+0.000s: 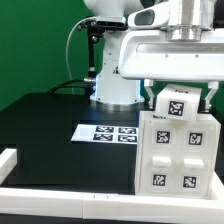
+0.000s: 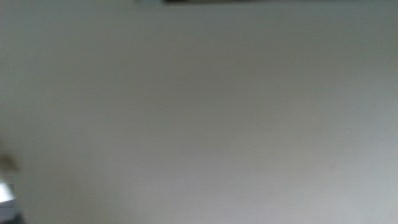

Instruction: Assemble cabinet

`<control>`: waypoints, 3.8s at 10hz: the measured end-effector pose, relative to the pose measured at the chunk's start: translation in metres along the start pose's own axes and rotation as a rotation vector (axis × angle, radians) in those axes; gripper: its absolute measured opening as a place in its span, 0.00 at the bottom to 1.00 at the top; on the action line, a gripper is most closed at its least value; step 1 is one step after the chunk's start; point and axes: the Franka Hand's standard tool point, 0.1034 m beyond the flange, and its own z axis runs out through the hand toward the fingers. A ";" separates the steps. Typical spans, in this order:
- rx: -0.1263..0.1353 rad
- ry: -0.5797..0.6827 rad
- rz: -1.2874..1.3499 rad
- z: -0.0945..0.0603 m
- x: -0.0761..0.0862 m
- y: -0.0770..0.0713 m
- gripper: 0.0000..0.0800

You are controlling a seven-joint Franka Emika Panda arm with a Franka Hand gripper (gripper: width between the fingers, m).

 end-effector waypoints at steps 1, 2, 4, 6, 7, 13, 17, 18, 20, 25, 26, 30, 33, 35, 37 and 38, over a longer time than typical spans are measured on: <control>-0.022 -0.062 -0.002 -0.005 -0.001 0.002 0.89; -0.030 -0.083 -0.001 -0.011 0.007 0.002 0.98; -0.069 -0.227 0.011 -0.008 0.006 0.012 1.00; -0.074 -0.287 0.033 -0.005 0.005 0.015 1.00; -0.069 -0.276 0.032 -0.004 0.003 0.011 1.00; -0.074 -0.257 0.123 -0.004 0.002 0.003 0.67; -0.127 -0.238 0.533 -0.004 0.000 0.002 0.67; -0.134 -0.241 0.689 -0.004 0.000 0.002 0.67; -0.142 -0.254 0.986 -0.003 0.001 0.001 0.67; -0.187 -0.262 1.394 -0.003 0.000 0.003 0.67; -0.202 -0.261 1.590 -0.004 0.001 0.000 0.67; -0.188 -0.257 1.726 -0.004 0.004 -0.003 0.67; -0.133 -0.252 1.739 -0.002 0.005 -0.001 0.67; -0.120 -0.256 1.666 -0.003 0.005 -0.001 0.89; -0.054 -0.276 1.420 -0.020 0.009 -0.004 0.98; -0.021 -0.281 1.342 -0.028 0.013 -0.008 1.00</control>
Offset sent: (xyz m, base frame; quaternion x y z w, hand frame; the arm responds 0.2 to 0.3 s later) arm 0.0055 -0.0036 -0.0037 -0.0148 -0.2216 0.0138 0.9749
